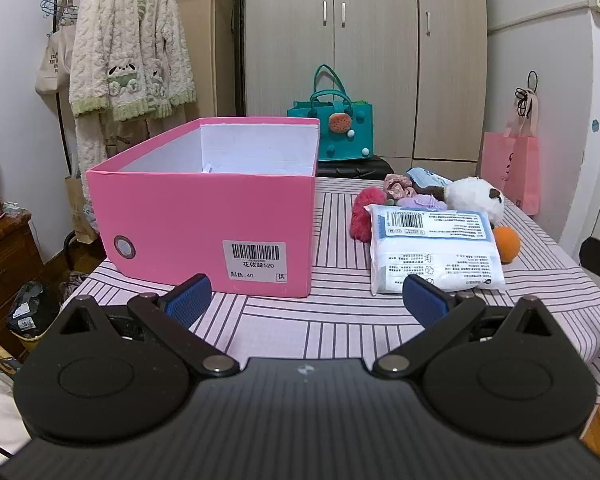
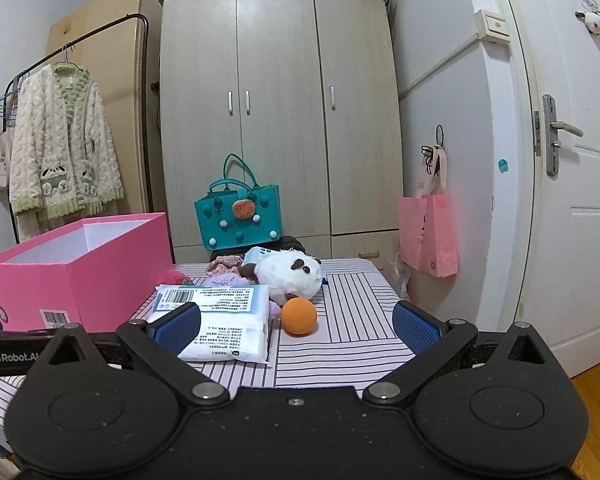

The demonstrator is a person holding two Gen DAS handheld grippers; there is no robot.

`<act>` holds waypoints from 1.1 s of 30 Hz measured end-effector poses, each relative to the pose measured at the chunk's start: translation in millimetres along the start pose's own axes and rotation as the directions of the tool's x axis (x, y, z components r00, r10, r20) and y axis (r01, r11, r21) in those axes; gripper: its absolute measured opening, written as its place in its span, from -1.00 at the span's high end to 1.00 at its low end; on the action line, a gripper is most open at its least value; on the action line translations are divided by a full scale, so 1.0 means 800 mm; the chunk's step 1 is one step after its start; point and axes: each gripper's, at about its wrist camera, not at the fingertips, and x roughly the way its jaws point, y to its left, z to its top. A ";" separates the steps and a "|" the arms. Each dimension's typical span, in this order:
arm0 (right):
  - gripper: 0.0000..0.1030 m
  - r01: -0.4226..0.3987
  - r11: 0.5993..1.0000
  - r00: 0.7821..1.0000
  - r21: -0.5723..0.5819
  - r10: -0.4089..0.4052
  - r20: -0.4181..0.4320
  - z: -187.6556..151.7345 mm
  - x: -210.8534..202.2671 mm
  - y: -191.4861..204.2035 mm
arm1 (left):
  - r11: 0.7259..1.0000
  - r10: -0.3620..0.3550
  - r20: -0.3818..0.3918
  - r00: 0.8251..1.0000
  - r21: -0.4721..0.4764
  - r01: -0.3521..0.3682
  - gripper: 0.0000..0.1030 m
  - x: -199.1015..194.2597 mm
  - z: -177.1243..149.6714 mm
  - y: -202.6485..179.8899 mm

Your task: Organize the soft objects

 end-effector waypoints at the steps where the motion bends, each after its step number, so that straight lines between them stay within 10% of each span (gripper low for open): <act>1: -1.00 0.001 1.000 1.000 0.000 -0.001 -0.001 0.000 0.001 0.000 | 1.000 0.000 0.000 1.000 0.001 0.000 -1.00 0.000 0.000 0.000; 9: -1.00 -0.009 1.000 1.000 0.008 0.009 -0.006 -0.003 0.009 -0.005 | 1.000 -0.002 -0.012 1.000 0.006 0.002 -1.00 0.004 0.000 -0.002; 17: -1.00 -0.002 0.996 0.985 -0.092 0.018 0.173 0.024 0.006 -0.030 | 1.000 -0.024 -0.039 0.999 0.011 0.024 -1.00 0.007 0.025 -0.009; 25: -1.00 -0.120 0.991 0.993 -0.065 0.121 0.010 0.055 0.052 -0.055 | 0.989 -0.117 0.024 0.993 0.091 0.114 -1.00 -0.003 0.062 -0.037; 33: -0.99 -0.316 0.949 0.937 0.020 0.315 -0.152 0.036 0.102 -0.060 | 0.970 -0.219 -0.005 0.976 0.108 0.218 -0.99 0.025 0.083 -0.067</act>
